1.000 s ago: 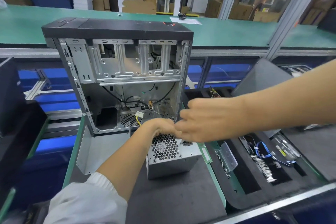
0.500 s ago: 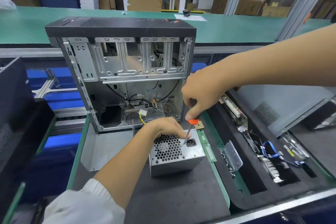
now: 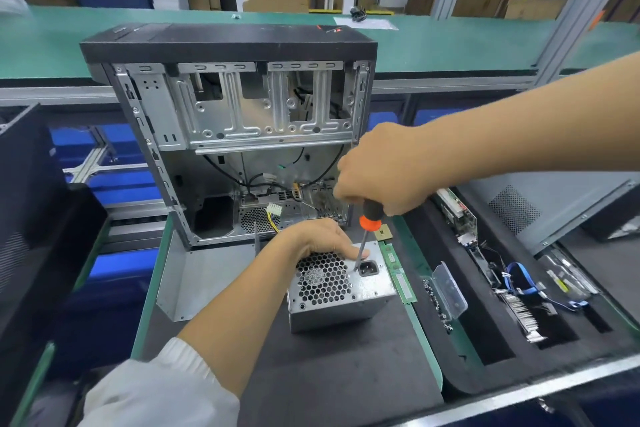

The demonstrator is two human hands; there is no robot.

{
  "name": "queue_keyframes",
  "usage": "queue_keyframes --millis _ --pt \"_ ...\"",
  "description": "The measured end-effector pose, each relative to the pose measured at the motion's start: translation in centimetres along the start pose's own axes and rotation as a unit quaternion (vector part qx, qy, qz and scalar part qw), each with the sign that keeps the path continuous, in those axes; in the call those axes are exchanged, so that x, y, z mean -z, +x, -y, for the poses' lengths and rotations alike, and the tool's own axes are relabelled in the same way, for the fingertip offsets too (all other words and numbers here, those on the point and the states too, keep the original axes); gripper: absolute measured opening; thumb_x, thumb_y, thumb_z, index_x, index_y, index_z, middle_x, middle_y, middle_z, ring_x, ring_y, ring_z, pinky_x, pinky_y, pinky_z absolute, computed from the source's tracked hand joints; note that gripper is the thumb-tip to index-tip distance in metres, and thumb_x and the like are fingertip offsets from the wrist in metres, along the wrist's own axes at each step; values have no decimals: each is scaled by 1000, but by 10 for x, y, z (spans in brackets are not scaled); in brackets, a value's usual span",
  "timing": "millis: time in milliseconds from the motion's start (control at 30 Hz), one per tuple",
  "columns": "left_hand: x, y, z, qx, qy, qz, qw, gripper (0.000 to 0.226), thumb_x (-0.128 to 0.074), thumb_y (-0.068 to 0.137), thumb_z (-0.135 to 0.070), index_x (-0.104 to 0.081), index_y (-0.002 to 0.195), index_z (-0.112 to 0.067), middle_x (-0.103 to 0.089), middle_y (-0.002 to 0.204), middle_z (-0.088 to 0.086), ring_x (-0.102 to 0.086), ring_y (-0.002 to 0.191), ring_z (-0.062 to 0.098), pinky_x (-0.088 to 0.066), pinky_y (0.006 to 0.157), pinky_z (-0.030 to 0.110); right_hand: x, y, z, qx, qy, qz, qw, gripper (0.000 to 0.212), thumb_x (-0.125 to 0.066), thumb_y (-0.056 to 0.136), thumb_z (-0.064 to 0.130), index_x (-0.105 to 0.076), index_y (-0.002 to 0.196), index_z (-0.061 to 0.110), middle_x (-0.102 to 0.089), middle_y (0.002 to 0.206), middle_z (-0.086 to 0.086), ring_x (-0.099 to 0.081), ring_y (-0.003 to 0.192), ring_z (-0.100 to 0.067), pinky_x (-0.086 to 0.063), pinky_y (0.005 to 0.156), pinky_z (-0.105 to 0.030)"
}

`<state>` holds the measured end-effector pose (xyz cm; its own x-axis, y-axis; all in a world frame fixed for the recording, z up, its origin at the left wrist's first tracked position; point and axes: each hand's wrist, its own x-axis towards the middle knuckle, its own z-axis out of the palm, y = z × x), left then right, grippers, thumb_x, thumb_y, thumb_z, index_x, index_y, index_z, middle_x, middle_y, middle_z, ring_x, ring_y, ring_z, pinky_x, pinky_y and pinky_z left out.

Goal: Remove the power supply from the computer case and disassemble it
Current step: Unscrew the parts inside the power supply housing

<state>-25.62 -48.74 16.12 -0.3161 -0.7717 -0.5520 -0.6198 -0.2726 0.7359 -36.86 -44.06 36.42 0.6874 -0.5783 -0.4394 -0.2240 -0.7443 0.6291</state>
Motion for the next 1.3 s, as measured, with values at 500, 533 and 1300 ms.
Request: queue_keyframes --millis 500,533,1300 --pt "0 0 -3 -29 37 54 997 39 -68 87 -42 -63 51 -29 -57 63 -17 -51 80 11 -25 110 38 -14 -21 -36 -46 276 113 953 16 -66 83 33 -65 92 20 -69 79 0 -65 59 -15 -39 51 -20" --pt "0 0 -5 -27 41 61 997 35 -67 89 -41 -67 56 -29 -60 65 -19 -52 83 10 -25 111 38 -20 -22 -37 -52 296 120 946 17 -65 84 35 -66 94 21 -70 81 -1 -64 57 -15 -42 53 -21" --pt "-7 15 -29 3 -9 71 997 8 -75 84 -24 -77 91 -22 -67 98 3 -49 92 20 -37 84 32 -63 -22 -33 -99 408 154 895 32 -63 80 40 -74 95 14 -61 48 4 -49 55 -19 -45 64 -28"
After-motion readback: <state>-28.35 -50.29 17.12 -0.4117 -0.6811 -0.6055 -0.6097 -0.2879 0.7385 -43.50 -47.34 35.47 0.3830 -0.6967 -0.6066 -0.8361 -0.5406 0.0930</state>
